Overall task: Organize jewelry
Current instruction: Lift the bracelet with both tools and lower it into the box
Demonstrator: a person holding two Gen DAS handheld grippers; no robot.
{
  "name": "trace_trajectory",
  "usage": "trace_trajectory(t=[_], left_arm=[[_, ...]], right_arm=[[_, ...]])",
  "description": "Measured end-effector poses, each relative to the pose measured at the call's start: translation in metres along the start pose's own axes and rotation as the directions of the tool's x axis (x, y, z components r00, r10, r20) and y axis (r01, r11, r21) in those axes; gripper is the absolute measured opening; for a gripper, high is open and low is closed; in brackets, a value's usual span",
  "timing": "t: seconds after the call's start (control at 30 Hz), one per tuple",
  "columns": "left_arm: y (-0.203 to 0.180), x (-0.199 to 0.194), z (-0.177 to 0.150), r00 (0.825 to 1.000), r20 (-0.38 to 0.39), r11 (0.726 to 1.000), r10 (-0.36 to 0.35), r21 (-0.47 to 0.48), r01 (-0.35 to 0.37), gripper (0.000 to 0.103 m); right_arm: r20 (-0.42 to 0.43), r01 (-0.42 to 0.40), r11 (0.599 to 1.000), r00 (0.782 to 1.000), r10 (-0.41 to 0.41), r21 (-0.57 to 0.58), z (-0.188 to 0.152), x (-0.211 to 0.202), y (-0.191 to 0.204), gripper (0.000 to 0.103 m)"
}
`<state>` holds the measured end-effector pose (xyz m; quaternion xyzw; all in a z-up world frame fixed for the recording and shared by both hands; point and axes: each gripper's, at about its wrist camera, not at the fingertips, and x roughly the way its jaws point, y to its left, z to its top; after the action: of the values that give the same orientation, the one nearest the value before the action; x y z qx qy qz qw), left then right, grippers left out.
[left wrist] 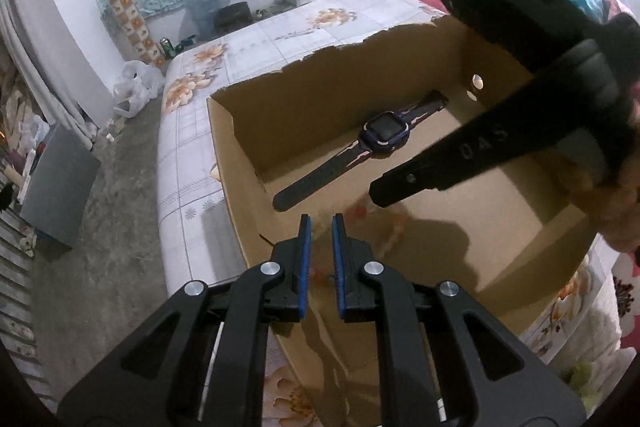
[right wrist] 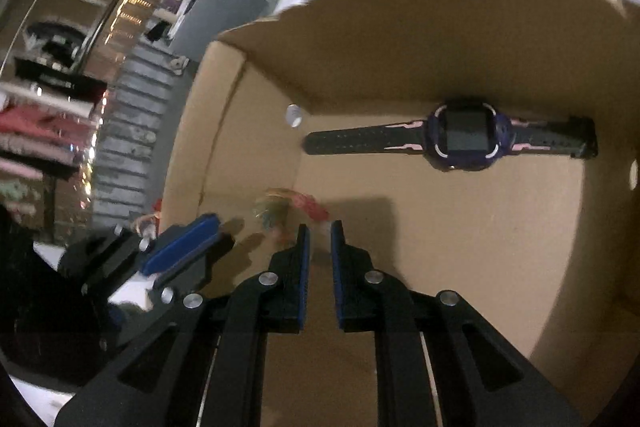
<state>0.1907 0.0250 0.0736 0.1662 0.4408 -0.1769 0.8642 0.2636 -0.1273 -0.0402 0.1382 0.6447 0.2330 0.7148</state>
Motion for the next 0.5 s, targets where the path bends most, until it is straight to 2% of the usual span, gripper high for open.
trace_trajectory(t=[0.17,0.33,0.4,0.5], left_arm=[[0.008,-0.01,-0.006,0.999,0.025,0.999,-0.027,-0.04,0.028,0.01],[0.017,-0.034,-0.017,0.992,0.109,0.993,-0.057,-0.092,0.067,0.01],[0.02,-0.047,-0.023,0.987,0.149,0.991,-0.063,-0.108,0.08,0.014],[0.023,-0.073,-0.038,0.969,0.233,0.986,-0.077,-0.127,0.109,0.025]], right_arm=[[0.041,0.018,1.0,0.999,-0.018,-0.007,-0.006,-0.011,0.001,0.012],[0.103,0.02,0.999,0.994,-0.017,-0.029,-0.016,-0.035,0.007,0.012],[0.149,0.019,0.998,0.989,-0.011,-0.056,-0.024,-0.052,0.012,0.02],[0.238,0.029,0.991,0.971,0.003,-0.13,-0.048,-0.082,0.023,0.028]])
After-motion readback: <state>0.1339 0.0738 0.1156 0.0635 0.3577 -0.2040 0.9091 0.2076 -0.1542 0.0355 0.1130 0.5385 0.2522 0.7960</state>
